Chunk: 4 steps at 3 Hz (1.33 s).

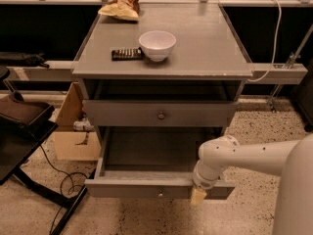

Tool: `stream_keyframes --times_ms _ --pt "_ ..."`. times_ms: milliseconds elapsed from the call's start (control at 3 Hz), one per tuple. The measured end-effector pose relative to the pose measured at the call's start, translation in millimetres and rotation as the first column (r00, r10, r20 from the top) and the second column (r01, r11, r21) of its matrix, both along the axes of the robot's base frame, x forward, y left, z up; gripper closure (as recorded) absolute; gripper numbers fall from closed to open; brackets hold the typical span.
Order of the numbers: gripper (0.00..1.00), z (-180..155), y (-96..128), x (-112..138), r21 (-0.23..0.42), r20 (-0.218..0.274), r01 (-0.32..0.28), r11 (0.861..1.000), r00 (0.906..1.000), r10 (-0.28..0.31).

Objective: Open middle drawer

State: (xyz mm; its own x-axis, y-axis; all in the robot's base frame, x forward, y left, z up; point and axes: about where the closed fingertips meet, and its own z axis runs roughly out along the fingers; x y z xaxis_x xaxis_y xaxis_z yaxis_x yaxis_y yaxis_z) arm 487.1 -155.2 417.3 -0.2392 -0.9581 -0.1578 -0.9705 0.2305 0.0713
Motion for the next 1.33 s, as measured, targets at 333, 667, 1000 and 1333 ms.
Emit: stream_keyframes --times_ms 333,667,1000,1333 --pt "0.0 0.0 0.0 0.0 0.0 0.0 0.0 1.0 1.0 0.0" --pt "0.0 0.0 0.0 0.0 0.0 0.0 0.0 1.0 1.0 0.0" --pt "0.17 -2.8 0.4 -6.5 -0.007 -0.013 0.001 1.0 0.9999 -0.001" --pt "0.41 0.8 7.5 -50.0 -0.004 -0.096 0.035 0.999 0.9947 -0.035"
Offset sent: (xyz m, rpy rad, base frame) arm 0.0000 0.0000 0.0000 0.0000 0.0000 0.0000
